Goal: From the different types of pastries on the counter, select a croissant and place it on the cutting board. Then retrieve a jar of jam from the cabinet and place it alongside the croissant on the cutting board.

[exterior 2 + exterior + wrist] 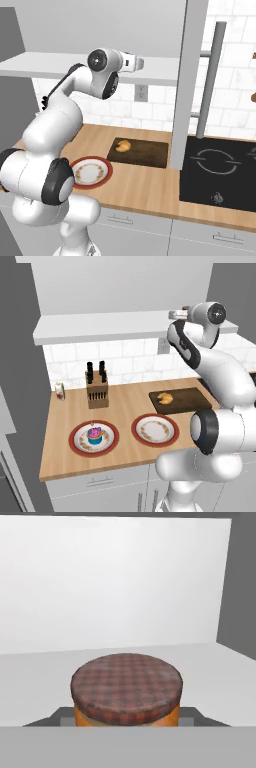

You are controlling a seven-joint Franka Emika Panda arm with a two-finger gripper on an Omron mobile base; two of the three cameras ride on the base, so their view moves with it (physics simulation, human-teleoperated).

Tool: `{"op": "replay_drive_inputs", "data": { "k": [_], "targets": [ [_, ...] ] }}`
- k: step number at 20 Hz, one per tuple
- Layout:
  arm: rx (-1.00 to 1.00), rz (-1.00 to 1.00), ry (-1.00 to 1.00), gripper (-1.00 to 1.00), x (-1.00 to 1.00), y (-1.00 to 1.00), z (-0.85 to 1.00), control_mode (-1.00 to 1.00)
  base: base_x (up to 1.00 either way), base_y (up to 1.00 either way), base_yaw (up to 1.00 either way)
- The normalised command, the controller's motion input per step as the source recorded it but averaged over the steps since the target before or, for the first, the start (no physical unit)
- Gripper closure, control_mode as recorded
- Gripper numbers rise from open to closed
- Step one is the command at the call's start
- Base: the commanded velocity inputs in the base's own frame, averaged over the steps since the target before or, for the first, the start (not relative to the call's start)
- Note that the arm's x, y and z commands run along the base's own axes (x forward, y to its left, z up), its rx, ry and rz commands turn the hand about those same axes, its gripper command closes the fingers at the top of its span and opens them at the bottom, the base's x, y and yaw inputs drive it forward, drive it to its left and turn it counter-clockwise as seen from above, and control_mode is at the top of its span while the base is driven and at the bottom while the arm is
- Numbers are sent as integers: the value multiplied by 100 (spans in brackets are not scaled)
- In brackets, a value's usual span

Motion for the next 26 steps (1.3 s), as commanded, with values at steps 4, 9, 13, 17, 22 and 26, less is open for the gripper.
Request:
{"op": "replay_drive_inputs", "data": {
  "k": [4, 9, 13, 17, 22, 26],
  "targets": [
    [0, 0, -8, 100, -72, -1, 2, -100, 0, 0, 0],
    [0, 0, -3, 100, -85, 0, 0, -100, 0, 0, 0],
    [0, 0, -1, 100, -81, 0, 0, -100, 0, 0, 0],
    [0, 0, 0, 100, -92, 0, -5, -100, 0, 0, 0],
    [0, 0, 0, 100, -100, 6, -21, -100, 0, 0, 0],
    [0, 0, 0, 100, -100, 20, -37, -100, 0, 0, 0]
  ]
}}
